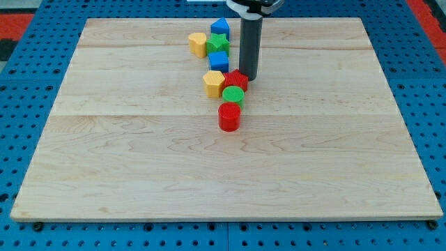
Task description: Move the blue triangle towards top center
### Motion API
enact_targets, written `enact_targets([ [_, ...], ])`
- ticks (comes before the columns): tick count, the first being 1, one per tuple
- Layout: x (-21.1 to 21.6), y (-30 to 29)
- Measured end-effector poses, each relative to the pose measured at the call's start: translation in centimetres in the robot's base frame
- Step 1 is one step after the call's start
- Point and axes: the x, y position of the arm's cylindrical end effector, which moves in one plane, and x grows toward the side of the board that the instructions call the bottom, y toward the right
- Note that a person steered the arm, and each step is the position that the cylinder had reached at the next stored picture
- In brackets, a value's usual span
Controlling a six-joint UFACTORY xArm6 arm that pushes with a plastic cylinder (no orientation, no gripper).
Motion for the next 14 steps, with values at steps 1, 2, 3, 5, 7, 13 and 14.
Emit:
enact_targets([
  [1,0.0,1.2],
  [2,-4.2,5.2],
  [3,-10.4,5.5],
  [5,-16.6,5.4],
  [7,-16.6,5.0],
  [13,-7.6,-6.1],
  [14,-3.4,-6.2],
])
